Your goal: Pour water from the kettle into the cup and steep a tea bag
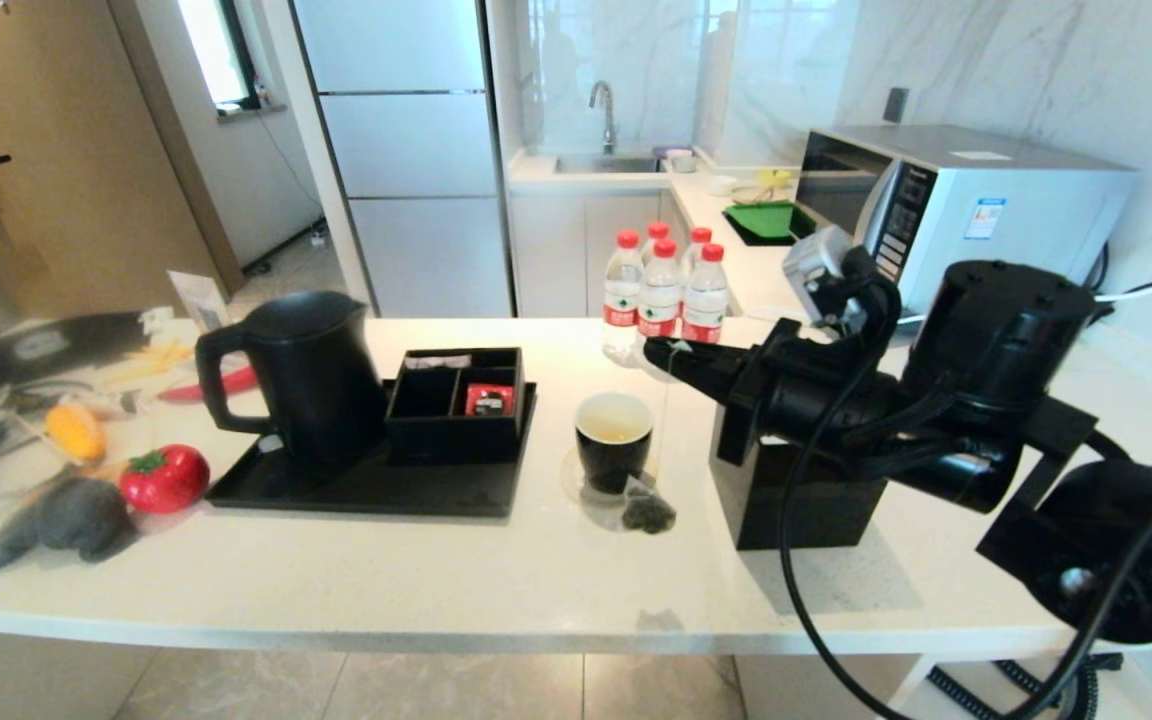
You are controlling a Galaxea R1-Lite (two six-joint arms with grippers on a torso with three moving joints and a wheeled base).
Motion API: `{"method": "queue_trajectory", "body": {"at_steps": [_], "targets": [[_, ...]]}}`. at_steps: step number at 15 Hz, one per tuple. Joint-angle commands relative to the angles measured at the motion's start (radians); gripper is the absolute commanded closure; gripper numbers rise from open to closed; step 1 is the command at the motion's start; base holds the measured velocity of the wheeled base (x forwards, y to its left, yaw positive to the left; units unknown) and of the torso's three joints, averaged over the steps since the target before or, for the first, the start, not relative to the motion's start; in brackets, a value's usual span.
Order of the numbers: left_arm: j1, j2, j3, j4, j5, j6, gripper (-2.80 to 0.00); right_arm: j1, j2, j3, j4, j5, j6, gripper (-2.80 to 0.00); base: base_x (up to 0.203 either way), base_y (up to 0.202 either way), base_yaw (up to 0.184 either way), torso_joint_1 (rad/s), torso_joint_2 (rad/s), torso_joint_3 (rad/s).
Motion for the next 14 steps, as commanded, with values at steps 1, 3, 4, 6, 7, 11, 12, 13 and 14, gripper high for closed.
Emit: {"method": "queue_trajectory", "body": {"at_steps": [1,3,4,6,7,11,12,13,14], "targets": [[-0.003,-0.124,0.022,0.005,-0.008,0.043,0.00,0.000,0.005,0.000,-0.006,0.003,-0.001,0.00,0.000,0.000,0.000,0.000,0.00,0.000],[-0.006,-0.221,0.021,0.050,-0.064,0.092,0.00,0.000,0.005,0.000,-0.008,0.003,-0.001,0.00,0.000,0.000,0.000,0.000,0.00,0.000],[-0.006,-0.265,0.017,0.073,-0.097,0.117,0.00,0.000,0.003,0.000,-0.007,0.003,-0.001,0.00,0.000,0.000,0.000,0.000,0.00,0.000],[-0.006,-0.346,0.014,0.092,-0.191,0.151,0.00,0.000,0.002,0.000,-0.006,0.003,-0.001,0.00,0.000,0.000,0.000,0.000,0.00,0.000],[-0.006,-0.396,0.015,0.097,-0.244,0.162,0.00,0.000,0.000,0.000,-0.006,0.003,-0.001,0.00,0.000,0.000,0.000,0.000,0.00,0.000],[-0.007,-0.563,0.024,0.163,-0.457,0.247,0.00,0.000,-0.001,0.000,-0.006,0.003,-0.001,0.00,0.000,0.000,0.000,0.000,0.00,0.000],[-0.007,-0.558,0.030,0.177,-0.479,0.297,0.00,0.000,-0.001,0.000,-0.006,0.003,-0.001,0.00,0.000,0.000,0.000,0.000,0.00,0.000],[-0.007,-0.557,0.031,0.195,-0.484,0.321,0.00,0.000,-0.001,0.000,-0.008,0.003,-0.001,0.00,0.000,0.000,0.000,0.000,0.00,0.000],[-0.007,-0.557,0.031,0.200,-0.489,0.339,0.00,0.000,0.000,0.000,-0.008,0.003,-0.001,0.00,0.000,0.000,0.000,0.000,0.00,0.000]]}}
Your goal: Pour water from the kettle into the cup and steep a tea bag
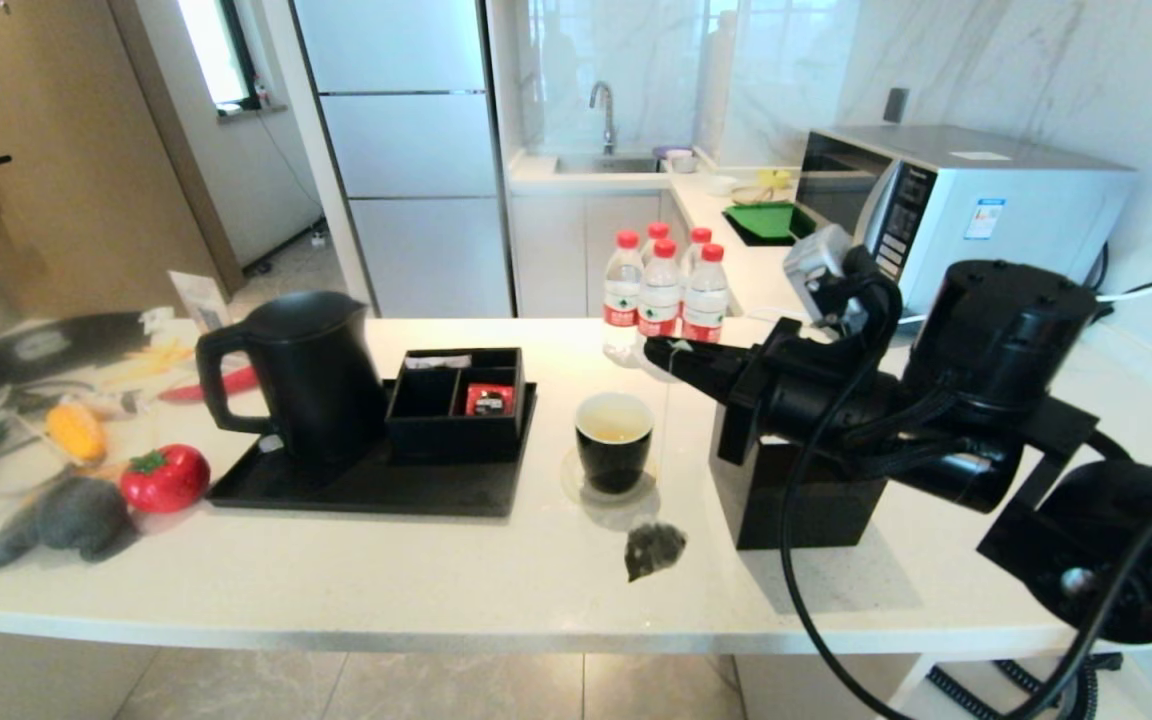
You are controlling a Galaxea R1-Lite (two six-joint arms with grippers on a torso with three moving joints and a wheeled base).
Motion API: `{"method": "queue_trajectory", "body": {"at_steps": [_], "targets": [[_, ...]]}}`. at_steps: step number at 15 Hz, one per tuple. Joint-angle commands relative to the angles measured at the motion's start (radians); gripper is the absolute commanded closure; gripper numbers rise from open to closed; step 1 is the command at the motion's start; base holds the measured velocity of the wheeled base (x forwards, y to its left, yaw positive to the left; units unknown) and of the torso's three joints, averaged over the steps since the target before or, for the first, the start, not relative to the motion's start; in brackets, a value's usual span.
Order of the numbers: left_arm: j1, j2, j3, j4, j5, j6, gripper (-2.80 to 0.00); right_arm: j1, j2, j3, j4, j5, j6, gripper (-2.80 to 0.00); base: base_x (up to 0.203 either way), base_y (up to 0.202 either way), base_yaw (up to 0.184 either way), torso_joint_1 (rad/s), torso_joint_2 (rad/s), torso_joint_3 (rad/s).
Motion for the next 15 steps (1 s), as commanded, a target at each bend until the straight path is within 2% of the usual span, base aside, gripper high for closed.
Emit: {"method": "queue_trajectory", "body": {"at_steps": [1,6,9,12,13,15], "targets": [[0.000,-0.015,0.001,0.010,-0.014,0.020,0.00,0.000,0.001,0.001,-0.006,0.003,-0.001,0.00,0.000,0.000,0.000,0.000,0.00,0.000],[0.000,-0.015,0.001,0.007,-0.074,0.172,0.00,0.000,0.008,0.003,-0.008,0.003,-0.001,0.00,0.000,0.000,0.000,0.000,0.00,0.000],[-0.007,-0.015,0.001,0.005,-0.074,0.166,0.00,-0.001,0.014,-0.002,-0.009,0.003,0.001,0.00,0.000,0.000,0.000,0.000,0.00,0.000],[-0.132,-0.040,0.001,0.005,-0.074,0.159,0.00,-0.003,0.014,-0.005,-0.008,0.003,0.002,0.00,0.000,0.000,0.000,0.000,0.00,0.000],[-0.129,-0.054,0.001,0.005,-0.073,0.151,0.00,-0.004,0.014,-0.008,-0.009,0.004,0.002,0.00,0.000,0.000,0.000,0.000,0.00,0.000],[-0.113,-0.095,0.001,0.007,-0.064,0.093,0.00,-0.004,0.014,-0.009,-0.009,0.004,0.002,0.00,0.000,0.000,0.000,0.000,0.00,0.000]]}}
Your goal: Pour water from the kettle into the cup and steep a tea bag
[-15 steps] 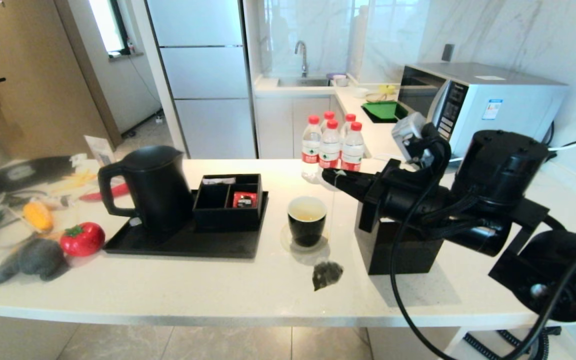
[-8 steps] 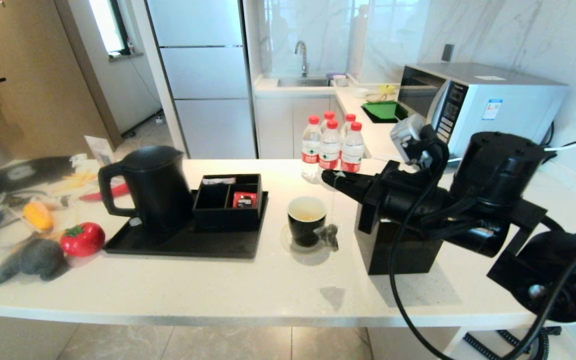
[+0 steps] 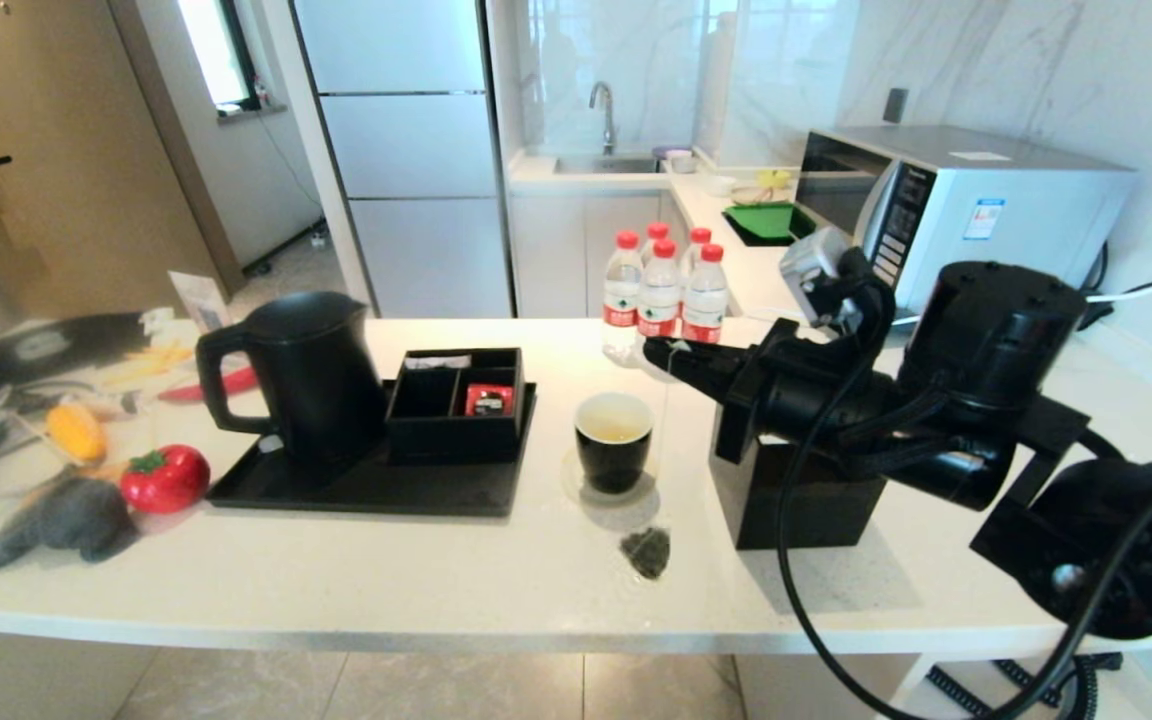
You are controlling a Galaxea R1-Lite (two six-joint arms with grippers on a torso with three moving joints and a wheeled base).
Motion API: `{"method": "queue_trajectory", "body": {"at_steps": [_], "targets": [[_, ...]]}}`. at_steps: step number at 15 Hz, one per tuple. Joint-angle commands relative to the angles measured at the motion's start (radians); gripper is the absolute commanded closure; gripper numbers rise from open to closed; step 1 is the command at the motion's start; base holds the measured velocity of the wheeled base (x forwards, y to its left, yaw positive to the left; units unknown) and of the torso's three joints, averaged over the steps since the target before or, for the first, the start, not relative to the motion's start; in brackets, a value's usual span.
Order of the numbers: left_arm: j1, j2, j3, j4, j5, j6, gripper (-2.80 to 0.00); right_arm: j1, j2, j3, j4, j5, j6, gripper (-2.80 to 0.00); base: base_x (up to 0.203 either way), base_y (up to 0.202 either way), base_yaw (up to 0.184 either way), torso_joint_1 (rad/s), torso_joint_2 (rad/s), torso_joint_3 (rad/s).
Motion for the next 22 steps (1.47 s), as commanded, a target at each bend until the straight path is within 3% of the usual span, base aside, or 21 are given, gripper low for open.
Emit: {"method": "queue_trajectory", "body": {"at_steps": [1,6,13,22], "targets": [[0.008,-0.053,0.000,0.001,0.003,-0.020,0.00,0.000,0.003,-0.006,-0.005,0.003,0.000,0.00,0.000,0.000,0.000,0.000,0.00,0.000],[0.019,-0.224,0.000,0.005,0.012,-0.034,0.00,-0.001,0.006,-0.016,-0.002,0.003,0.000,0.00,0.000,0.000,0.000,0.000,0.00,0.000],[0.019,-0.224,0.000,0.003,0.011,-0.042,0.00,-0.010,0.031,-0.099,0.006,0.003,0.001,0.00,0.000,0.000,0.000,0.000,0.00,0.000],[0.019,-0.224,0.000,0.003,0.014,-0.042,0.00,-0.060,0.142,-0.330,0.062,0.004,0.002,0.00,0.000,0.000,0.000,0.000,0.00,0.000]]}}
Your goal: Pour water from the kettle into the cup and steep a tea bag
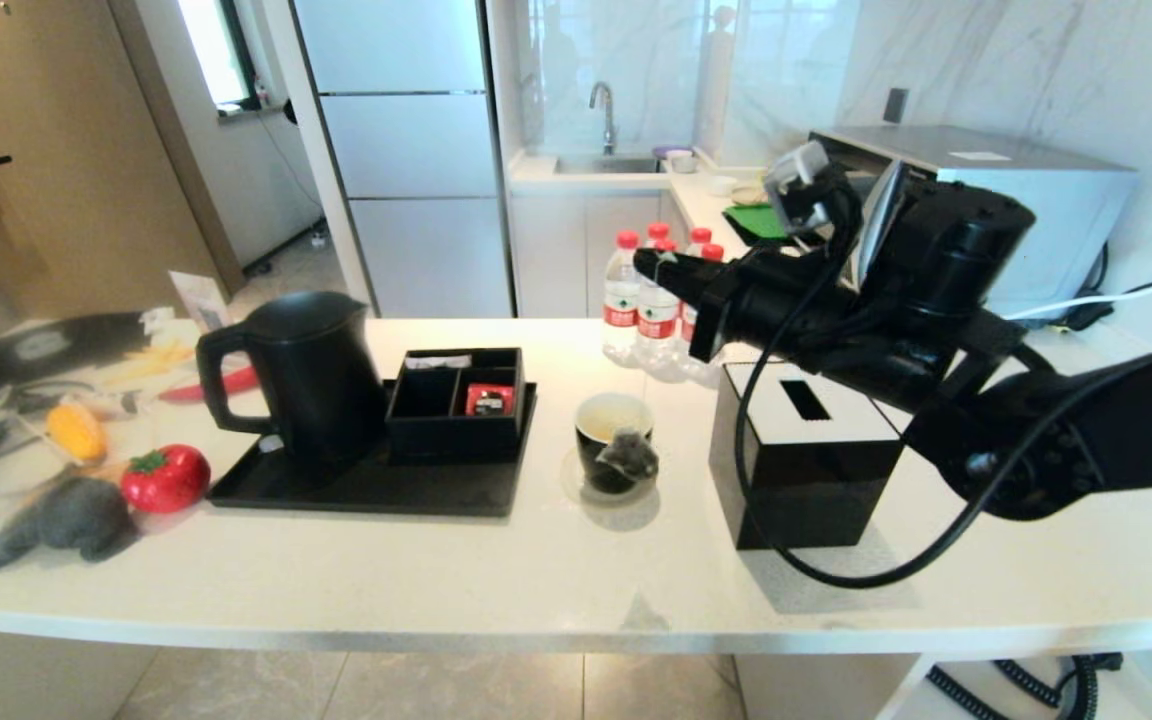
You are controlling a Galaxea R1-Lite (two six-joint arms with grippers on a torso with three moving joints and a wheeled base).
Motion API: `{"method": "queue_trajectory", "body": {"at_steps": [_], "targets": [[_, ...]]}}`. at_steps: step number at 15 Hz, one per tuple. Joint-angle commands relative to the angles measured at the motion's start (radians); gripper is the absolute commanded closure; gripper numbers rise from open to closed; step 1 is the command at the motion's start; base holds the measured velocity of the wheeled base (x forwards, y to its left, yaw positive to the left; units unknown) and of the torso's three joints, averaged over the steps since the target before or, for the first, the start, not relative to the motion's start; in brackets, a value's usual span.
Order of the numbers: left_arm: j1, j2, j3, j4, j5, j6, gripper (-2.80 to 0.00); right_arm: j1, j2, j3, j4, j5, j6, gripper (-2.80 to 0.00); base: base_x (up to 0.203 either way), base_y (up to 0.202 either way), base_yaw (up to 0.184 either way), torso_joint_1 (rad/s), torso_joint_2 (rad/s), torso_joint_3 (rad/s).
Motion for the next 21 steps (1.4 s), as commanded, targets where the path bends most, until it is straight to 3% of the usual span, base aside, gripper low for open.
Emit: {"method": "queue_trajectory", "body": {"at_steps": [1,4,12,21], "targets": [[0.000,-0.001,0.000,0.000,0.000,-0.005,0.00,-0.012,0.047,-0.062,0.006,0.003,-0.001,0.00,0.000,0.000,0.000,0.000,0.00,0.000],[0.000,-0.001,0.000,0.001,0.004,-0.039,0.00,-0.022,0.098,-0.155,0.042,0.003,0.001,0.00,0.000,0.000,0.000,0.000,0.00,0.000],[0.000,-0.001,0.000,0.001,0.004,-0.039,0.00,-0.076,0.234,-0.287,0.052,0.008,0.008,0.00,0.000,0.000,0.000,0.000,0.00,0.000],[0.000,-0.001,0.000,0.001,0.004,-0.039,0.00,-0.079,0.324,-0.402,0.088,0.011,0.009,0.00,0.000,0.000,0.000,0.000,0.00,0.000]]}}
